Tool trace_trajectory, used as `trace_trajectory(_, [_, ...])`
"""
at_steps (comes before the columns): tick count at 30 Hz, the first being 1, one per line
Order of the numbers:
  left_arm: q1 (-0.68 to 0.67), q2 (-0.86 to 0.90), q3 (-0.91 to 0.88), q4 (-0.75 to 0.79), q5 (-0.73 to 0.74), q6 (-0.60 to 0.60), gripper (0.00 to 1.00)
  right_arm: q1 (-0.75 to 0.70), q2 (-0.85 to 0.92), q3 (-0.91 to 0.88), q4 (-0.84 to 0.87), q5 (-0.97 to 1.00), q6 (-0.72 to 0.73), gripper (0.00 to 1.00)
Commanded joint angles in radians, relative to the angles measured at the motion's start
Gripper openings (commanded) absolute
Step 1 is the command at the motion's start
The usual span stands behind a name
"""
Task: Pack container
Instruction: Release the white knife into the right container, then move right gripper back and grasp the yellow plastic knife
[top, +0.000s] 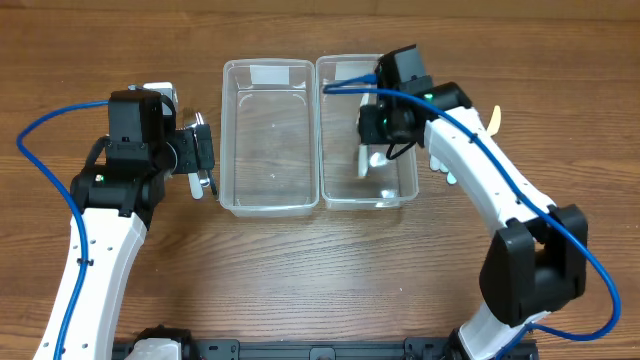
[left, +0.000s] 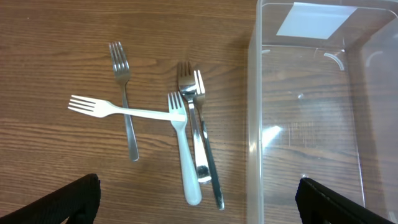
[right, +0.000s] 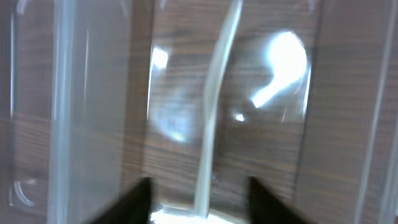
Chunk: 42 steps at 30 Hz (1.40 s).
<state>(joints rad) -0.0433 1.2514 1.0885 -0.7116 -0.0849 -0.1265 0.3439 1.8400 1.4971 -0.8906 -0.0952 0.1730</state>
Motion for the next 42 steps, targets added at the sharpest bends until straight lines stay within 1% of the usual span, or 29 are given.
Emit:
trace_trajectory(1, [0.004, 0.005, 0.026, 0.001, 0.015, 0.018, 1.0, -0.012, -0.053, 0.079, -0.021, 0.04, -0.034, 0.75])
trace_trajectory(5, [0.004, 0.005, 0.026, 0.001, 0.016, 0.018, 1.0, -0.07, -0.095, 0.156, -0.042, 0.158, 0.029, 0.75])
trace_trajectory(7, [0.004, 0.005, 0.026, 0.001, 0.016, 0.018, 1.0, -0.122, -0.115, 0.179, -0.038, 0.197, 0.045, 0.77])
trace_trajectory(10, [0.004, 0.005, 0.026, 0.001, 0.015, 0.018, 1.0, -0.232, -0.121, 0.185, -0.021, 0.203, 0.046, 0.83])
trace_trajectory(12, [0.004, 0.005, 0.026, 0.001, 0.015, 0.018, 1.0, -0.315, -0.109, 0.171, -0.011, 0.201, 0.072, 0.86])
trace_trajectory(13, [0.004, 0.005, 0.026, 0.001, 0.016, 0.018, 1.0, -0.343, -0.101, 0.162, -0.004, 0.198, 0.077, 0.86])
trace_trajectory(16, [0.004, 0.005, 0.026, 0.001, 0.015, 0.018, 1.0, -0.43, -0.054, 0.142, -0.004, 0.177, 0.094, 0.86])
trace_trajectory(19, [0.004, 0.005, 0.026, 0.001, 0.016, 0.018, 1.0, -0.475, 0.011, 0.142, -0.01, 0.14, 0.094, 0.84])
trace_trajectory(26, [0.004, 0.005, 0.026, 0.001, 0.016, 0.018, 1.0, -0.514, 0.174, 0.142, 0.019, 0.136, 0.089, 0.84])
trace_trajectory(30, [0.004, 0.005, 0.026, 0.001, 0.015, 0.018, 1.0, -0.541, 0.245, 0.142, 0.032, 0.139, 0.09, 0.82])
trace_trajectory(35, [0.004, 0.005, 0.026, 0.001, 0.016, 0.018, 1.0, -0.587, 0.278, 0.142, 0.023, 0.135, 0.09, 0.73])
trace_trajectory(37, [0.004, 0.005, 0.026, 0.001, 0.015, 0.018, 1.0, -0.599, 0.287, 0.142, 0.01, 0.126, 0.09, 0.67])
trace_trajectory(42, [0.004, 0.005, 0.026, 0.001, 0.016, 0.018, 1.0, -0.606, 0.326, 0.141, -0.023, 0.111, 0.089, 0.66])
